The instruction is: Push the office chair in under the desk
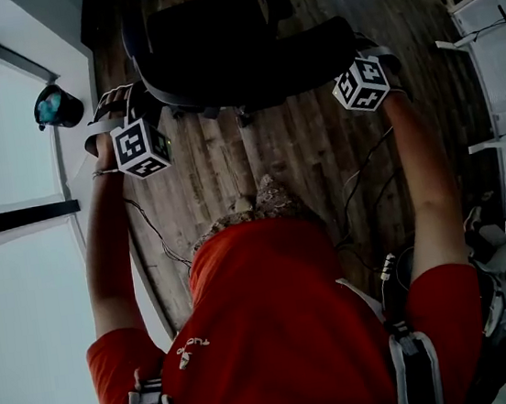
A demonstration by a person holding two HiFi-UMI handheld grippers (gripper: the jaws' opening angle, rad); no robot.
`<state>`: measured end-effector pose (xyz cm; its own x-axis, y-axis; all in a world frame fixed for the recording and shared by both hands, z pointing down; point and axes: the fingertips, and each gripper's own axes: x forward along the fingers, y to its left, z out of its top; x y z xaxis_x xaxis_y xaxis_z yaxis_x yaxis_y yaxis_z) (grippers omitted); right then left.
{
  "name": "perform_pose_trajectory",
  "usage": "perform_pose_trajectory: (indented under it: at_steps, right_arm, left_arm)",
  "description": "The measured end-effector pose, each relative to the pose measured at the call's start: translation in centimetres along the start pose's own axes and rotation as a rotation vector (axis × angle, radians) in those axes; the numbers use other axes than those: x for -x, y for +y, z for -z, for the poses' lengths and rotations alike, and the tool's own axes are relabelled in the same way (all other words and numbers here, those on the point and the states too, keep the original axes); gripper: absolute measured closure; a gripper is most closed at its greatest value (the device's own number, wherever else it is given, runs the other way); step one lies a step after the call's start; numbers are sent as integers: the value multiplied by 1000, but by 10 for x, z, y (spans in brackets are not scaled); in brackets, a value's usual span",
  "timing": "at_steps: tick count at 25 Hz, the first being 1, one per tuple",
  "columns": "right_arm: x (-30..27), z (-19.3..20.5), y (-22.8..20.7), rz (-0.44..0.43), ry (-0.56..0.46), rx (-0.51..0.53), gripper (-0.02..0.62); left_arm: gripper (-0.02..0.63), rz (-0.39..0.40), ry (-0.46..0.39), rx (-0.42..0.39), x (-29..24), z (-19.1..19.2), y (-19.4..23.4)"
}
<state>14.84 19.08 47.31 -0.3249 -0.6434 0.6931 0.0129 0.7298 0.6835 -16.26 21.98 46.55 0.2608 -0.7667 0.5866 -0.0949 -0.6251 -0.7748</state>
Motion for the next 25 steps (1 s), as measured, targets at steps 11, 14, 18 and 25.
perform_pose_trajectory:
  at_steps: [11, 14, 18, 25]
  right_arm:
    - [-60, 20, -49, -20, 12, 3, 439]
    - [-76, 23, -71, -13, -1, 9, 440]
    - [-101, 31, -100, -12, -2, 11, 442]
    - [-152, 52, -160, -21, -1, 13, 442]
  left_arm:
    - [477, 33, 28, 6, -64, 25, 56]
    - [476, 29, 29, 4, -86, 30, 77]
    - [476, 35, 30, 3, -118, 37, 102]
    - [479, 35, 46, 9, -174, 45, 149]
